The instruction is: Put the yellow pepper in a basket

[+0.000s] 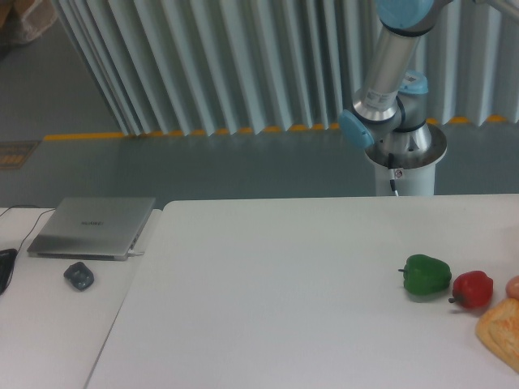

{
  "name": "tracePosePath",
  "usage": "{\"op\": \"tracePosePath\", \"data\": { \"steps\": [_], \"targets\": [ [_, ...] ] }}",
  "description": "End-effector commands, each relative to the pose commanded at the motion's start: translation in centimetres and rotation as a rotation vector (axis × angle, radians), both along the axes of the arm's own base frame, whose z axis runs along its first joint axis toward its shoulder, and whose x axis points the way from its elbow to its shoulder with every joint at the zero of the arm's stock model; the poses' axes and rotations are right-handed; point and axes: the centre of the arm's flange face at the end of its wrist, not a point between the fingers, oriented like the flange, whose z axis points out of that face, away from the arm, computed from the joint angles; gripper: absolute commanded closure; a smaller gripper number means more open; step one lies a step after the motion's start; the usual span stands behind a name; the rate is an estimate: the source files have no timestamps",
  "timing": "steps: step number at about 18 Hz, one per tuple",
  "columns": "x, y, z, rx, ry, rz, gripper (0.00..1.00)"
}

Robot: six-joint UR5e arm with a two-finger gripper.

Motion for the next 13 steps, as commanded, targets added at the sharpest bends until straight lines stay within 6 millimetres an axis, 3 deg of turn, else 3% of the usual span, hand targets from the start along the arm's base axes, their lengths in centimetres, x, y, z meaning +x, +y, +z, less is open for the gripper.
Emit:
{"op": "tracePosePath", "data": {
  "steps": [4, 7, 10, 13],
  "targets": [
    [0.7, 1.2, 1.8, -0.021, -0.021, -0.101, 0.0],
    [3.8, 3.5, 4.9, -0.033, 0.001, -0.262, 0.0],
    [5.6, 4.4, 6.3, -0.051, 0.033, -0.288, 0.0],
    [6.4, 4.6, 5.7, -0.104, 0.043, -0.303, 0.0]
  ]
}}
